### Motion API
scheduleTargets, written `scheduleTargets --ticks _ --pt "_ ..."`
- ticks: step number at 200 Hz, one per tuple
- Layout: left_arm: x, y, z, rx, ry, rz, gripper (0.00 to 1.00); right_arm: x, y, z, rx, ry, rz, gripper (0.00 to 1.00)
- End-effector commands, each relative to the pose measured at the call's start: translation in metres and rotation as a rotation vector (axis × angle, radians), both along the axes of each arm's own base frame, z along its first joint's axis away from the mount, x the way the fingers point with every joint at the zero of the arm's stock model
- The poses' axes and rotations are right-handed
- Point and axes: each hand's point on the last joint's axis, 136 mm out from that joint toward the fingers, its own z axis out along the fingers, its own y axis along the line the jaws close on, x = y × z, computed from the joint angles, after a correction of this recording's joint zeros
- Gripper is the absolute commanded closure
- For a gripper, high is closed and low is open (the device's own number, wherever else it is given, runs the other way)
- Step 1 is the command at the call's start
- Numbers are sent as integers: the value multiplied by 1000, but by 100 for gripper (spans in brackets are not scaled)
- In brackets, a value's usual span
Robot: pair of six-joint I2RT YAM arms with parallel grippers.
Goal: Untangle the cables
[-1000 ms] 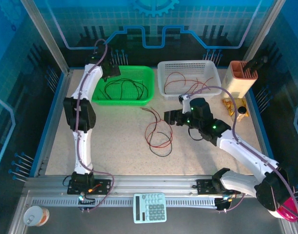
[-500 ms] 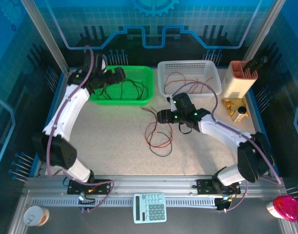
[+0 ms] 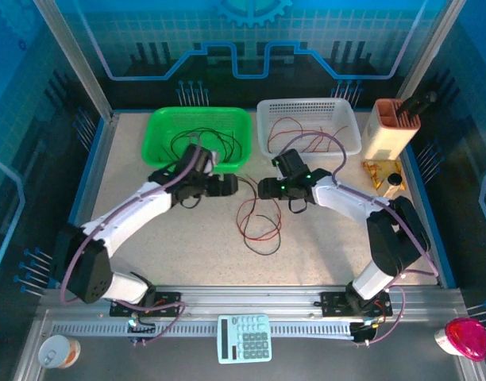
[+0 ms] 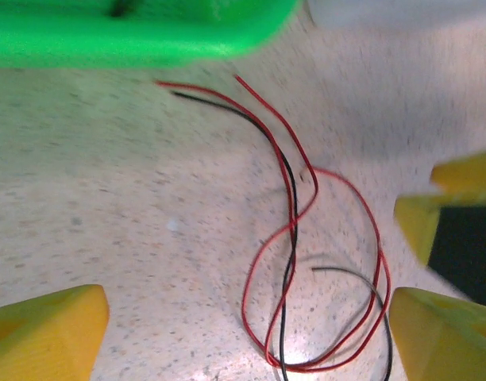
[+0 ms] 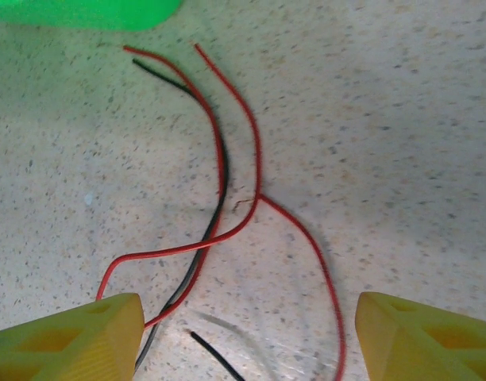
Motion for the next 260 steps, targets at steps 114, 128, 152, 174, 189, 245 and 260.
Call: scheduleTargets --ticks 114,128,152,174,189,245,260 --pt "13 -94 -97 344 76 -351 34 -16 -63 49 144 -66 -131 27" --pt "12 -93 -101 350 84 -351 35 -16 -64 50 150 -69 -132 26" --pt "11 -91 -108 364 98 -347 41 -16 -63 50 163 -67 -130 27" --pt "10 -89 -111 373 102 -341 56 -15 -61 51 179 -69 -126 27" --pt "12 -88 -109 377 95 -336 73 -15 -58 52 192 -69 -122 26" --pt "14 -90 -85 362 45 -353 100 -12 -48 54 235 -59 -100 27" --pt "15 -91 -72 345 14 -352 100 -12 -47 53 238 -57 -98 27"
